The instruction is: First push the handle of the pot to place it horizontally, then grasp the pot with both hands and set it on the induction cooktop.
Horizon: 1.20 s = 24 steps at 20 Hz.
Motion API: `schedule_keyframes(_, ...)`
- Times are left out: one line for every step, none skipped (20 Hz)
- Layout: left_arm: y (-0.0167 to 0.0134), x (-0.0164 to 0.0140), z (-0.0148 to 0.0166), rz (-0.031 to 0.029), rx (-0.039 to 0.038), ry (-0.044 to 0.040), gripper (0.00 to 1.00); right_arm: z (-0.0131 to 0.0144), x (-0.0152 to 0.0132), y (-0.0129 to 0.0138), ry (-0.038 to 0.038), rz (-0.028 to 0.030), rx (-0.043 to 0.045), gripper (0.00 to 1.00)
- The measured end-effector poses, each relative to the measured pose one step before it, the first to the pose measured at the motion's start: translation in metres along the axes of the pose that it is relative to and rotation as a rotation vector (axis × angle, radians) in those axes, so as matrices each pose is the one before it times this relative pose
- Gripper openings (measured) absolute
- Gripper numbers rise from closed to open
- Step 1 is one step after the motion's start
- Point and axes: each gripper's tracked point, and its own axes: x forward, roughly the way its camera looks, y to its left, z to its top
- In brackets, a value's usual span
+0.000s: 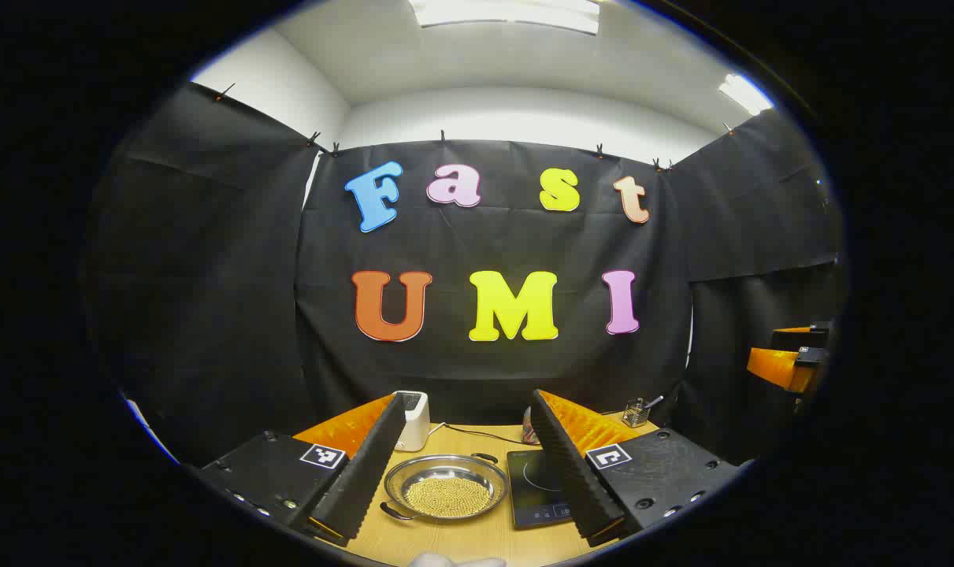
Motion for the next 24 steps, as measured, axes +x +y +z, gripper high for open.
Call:
schedule_keyframes(-0.00046, 0.00095, 0.00097, -0.00502, 0.00164, -0.00463, 0.95, -0.00213, -0.00051, -0.00022, 0.0038, -0.00404, 0.00248, 1.0)
schedule_keyframes(-0.00032, 0.00088, 0.00094, -0.00358, 0.00257, -0.00214, 0.95, -0.00167, -0.00067, -0.00132, 0.00372, -0.00679, 0.00333, 1.0)
schedule_keyframes(0.00202, 0.00079, -0.00128, 0.00207, 0.00219, 0.00132, 0.95, -0.00248, -0.00027, -0.00052, 0.00557, -0.00392, 0.00419, 1.0)
schedule_keyframes(0.00195, 0.00103, -0.00081, 0.00003, 0.00092, 0.00134, 0.95, -0.00142, -0.00015, 0.00012, 0.00529, -0.00233, 0.00191, 1.0)
schedule_keyframes(0.00162, 0.00052, -0.00064, 0.00122, -0.00131, 0.00155, 0.95, -0.00127, -0.00018, 0.00057, 0.00279, -0.00176, -0.00095, 1.0)
schedule_keyframes(0.00193, 0.00089, -0.00131, -0.00078, -0.00355, 0.00378, 0.95, -0.00132, -0.00006, -0.0004, 0.00141, -0.00267, -0.00281, 1.0)
schedule_keyframes(0.00101, 0.00082, -0.00257, -0.00162, -0.00206, 0.00665, 0.95, -0.00042, -0.00006, 0.00197, 0.00071, 0.00034, -0.00256, 1.0)
schedule_keyframes(0.00407, 0.00075, -0.00151, 0.00553, -0.00166, 0.0017, 0.95, -0.00187, 0.00025, 0.00174, 0.00167, 0.00123, 0.0005, 1.0)
schedule_keyframes(0.00277, 0.00079, -0.0026, 0.00227, -0.00091, 0.00681, 0.95, -0.00022, 0.00016, 0.00175, 0.00142, 0.00132, 0.00218, 1.0)
schedule_keyframes(0.00146, 0.00098, -0.00264, 0.00143, -0.00176, 0.00964, 0.95, 0.00024, 0.0008, 0.00178, 0.00134, 0.00096, 0.00209, 1.0)
schedule_keyframes(0.00172, 0.00059, -0.002, -0.00301, -0.00033, 0.00746, 0.84, -0.00095, 0.00175, 0.00075, 0.00144, 0.00134, 0.00059, 1.0)
schedule_keyframes(-0.00071, 0.00183, -0.00024, -0.00915, -0.00391, -0.00128, 0.94, 0.00002, 0.00098, 0.00064, -0.00117, 0.00216, -0.00085, 1.0)
schedule_keyframes(-0.00604, 0.0019, -0.00241, -0.02713, -0.0099, 0.00923, 0.79, 0.00143, 0.00188, 0.00098, -0.00211, 0.00112, -0.00263, 1.0)
schedule_keyframes(-0.00371, 0.00125, -0.00255, -0.0235, -0.01437, 0.00932, 0.67, 0.00092, 0.00161, 0.00123, -0.00132, 0.00461, -0.00053, 1.0)
schedule_keyframes(-0.00183, 0.0014, -0.00433, -0.02066, -0.01554, 0.01598, 0.75, 0.00086, 0.00247, 0.00195, 0.00132, 0.00724, -0.00021, 1.0)
schedule_keyframes(-0.00131, 0.00383, -0.00455, -0.01774, -0.01101, 0.01701, 0.66, -0.00116, 0.00266, 0.0, 0.002, 0.00327, -0.00254, 1.0)
schedule_keyframes(0.00122, 0.00277, -0.00271, 0.00035, -0.00262, 0.00985, 0.51, 0.00052, 0.00231, 0.00042, 0.00001, 0.00307, -0.00304, 1.0)
schedule_keyframes(0.00485, 0.00392, -0.00444, 0.01083, -0.00032, 0.01077, 0.5, -0.00008, 0.00278, 0.00077, 0.00574, 0.00179, -0.0029, 1.0)
schedule_keyframes(0.00301, 0.00317, -0.0071, 0.00738, -0.00135, 0.01822, 0.4, -0.00034, 0.0023, 0.00166, 0.01083, 0.00508, -0.00262, 1.0)
schedule_keyframes(0.00103, 0.00439, -0.01038, -0.00148, -0.00648, 0.03472, 0.0, -0.0026, 0.00096, 0.00229, 0.00944, 0.00718, -0.00275, 1.0)
schedule_keyframes(-0.00297, 0.00605, -0.01391, -0.02239, -0.00729, 0.03481, 0.03, 0.00037, 0.00015, -0.00007, 0.00099, -0.00112, -0.00212, 1.0)
schedule_keyframes(-0.00205, 0.00651, -0.00862, -0.01446, 0.00456, 0.01744, 0.0, -0.00158, 0.00061, -0.00213, 0.00303, -0.00778, -0.00199, 1.0)
schedule_keyframes(0.00024, 0.00217, -0.01593, -0.01291, -0.00102, 0.04112, 0.0, -0.00328, 0.00005, 0.00115, 0.0087, -0.00063, -0.00087, 1.0)
schedule_keyframes(-0.00055, 0.01067, -0.01927, -0.01725, -0.00825, 0.04854, 0.0, -0.00638, 0.00097, 0.00196, 0.01433, 0.00245, -0.00287, 1.0)
